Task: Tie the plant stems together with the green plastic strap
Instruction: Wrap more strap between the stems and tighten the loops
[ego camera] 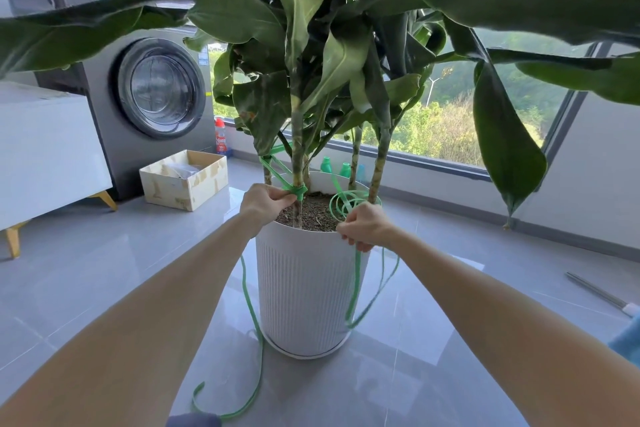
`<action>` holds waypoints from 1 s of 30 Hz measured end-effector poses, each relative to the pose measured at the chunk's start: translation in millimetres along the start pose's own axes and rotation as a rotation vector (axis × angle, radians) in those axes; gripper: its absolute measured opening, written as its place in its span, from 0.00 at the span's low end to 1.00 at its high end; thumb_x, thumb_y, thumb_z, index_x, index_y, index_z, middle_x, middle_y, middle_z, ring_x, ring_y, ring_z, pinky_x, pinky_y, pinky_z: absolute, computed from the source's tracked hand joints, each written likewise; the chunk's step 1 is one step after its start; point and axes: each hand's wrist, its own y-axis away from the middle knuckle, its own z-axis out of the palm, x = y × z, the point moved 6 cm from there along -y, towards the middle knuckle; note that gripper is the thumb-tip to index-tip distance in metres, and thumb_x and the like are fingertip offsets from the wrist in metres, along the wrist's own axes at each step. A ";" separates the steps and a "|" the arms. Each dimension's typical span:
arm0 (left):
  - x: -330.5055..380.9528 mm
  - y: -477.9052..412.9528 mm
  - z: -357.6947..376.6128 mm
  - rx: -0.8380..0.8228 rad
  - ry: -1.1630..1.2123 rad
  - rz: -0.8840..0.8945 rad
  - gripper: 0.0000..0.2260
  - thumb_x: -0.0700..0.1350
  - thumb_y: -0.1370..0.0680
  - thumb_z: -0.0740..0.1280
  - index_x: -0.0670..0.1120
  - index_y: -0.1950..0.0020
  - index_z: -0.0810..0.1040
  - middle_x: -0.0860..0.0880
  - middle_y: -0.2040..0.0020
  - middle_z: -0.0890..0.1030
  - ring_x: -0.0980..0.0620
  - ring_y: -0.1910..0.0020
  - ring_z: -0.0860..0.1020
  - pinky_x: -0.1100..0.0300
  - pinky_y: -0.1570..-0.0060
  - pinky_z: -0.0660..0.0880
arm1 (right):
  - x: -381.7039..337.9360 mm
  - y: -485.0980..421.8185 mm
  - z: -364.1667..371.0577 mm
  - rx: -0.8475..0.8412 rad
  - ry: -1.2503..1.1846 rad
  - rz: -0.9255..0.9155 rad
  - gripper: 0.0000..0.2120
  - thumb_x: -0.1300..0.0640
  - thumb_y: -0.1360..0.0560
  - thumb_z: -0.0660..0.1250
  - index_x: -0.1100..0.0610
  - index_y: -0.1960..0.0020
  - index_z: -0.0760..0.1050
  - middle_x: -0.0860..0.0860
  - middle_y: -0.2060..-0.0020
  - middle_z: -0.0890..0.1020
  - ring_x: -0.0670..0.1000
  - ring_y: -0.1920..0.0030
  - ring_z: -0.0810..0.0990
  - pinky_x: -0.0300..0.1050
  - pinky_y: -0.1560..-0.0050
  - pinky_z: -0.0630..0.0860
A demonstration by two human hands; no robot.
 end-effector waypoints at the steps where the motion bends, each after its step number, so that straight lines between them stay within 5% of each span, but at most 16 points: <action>1: 0.5 0.5 -1.6 0.010 -0.014 0.015 0.13 0.47 0.26 0.72 0.43 0.44 0.82 0.46 0.51 0.84 0.50 0.55 0.76 0.53 0.45 0.76 | -4.1 -2.6 -5.7 0.075 -0.059 -0.014 0.12 0.59 0.26 0.66 0.59 0.67 0.76 0.51 0.74 0.79 0.48 0.76 0.77 0.37 0.74 0.76; 7: -0.5 3.9 -9.1 0.113 0.059 0.015 0.12 0.46 0.32 0.77 0.46 0.50 0.85 0.49 0.56 0.85 0.50 0.52 0.80 0.57 0.46 0.77 | -17.0 -10.8 -18.7 0.305 -0.221 -0.045 0.14 0.59 0.25 0.65 0.58 0.69 0.74 0.55 0.72 0.80 0.52 0.72 0.77 0.50 0.60 0.82; 14: -0.2 6.6 2.1 -0.087 0.156 -0.003 0.13 0.43 0.26 0.71 0.43 0.41 0.81 0.47 0.45 0.82 0.53 0.45 0.76 0.57 0.38 0.69 | -16.5 -24.0 -22.3 0.350 -0.295 -0.035 0.03 0.58 0.25 0.67 0.55 0.58 0.77 0.48 0.68 0.81 0.51 0.60 0.81 0.53 0.49 0.80; 19: -0.1 5.1 6.3 -0.250 0.018 0.015 0.15 0.48 0.22 0.66 0.48 0.36 0.77 0.49 0.44 0.79 0.51 0.41 0.74 0.59 0.39 0.67 | -18.0 -28.4 -21.3 0.354 -0.287 -0.059 0.01 0.59 0.26 0.69 0.55 0.56 0.80 0.52 0.61 0.82 0.50 0.59 0.80 0.49 0.48 0.80; 25: -21.0 -13.1 -15.8 -0.026 -0.146 -0.035 0.14 0.52 0.23 0.67 0.45 0.44 0.82 0.46 0.36 0.75 0.46 0.36 0.71 0.58 0.45 0.66 | -28.1 -30.3 -21.4 0.373 -0.286 -0.129 0.04 0.59 0.26 0.70 0.55 0.51 0.81 0.49 0.60 0.80 0.46 0.61 0.77 0.39 0.58 0.75; 30: -35.0 -22.7 0.2 -0.082 -0.523 -0.013 0.15 0.49 0.18 0.56 0.47 0.39 0.79 0.47 0.29 0.66 0.43 0.31 0.59 0.52 0.35 0.61 | -45.3 -34.0 -14.2 0.304 -0.239 -0.221 0.08 0.61 0.25 0.69 0.51 0.49 0.81 0.48 0.54 0.82 0.46 0.56 0.76 0.43 0.50 0.73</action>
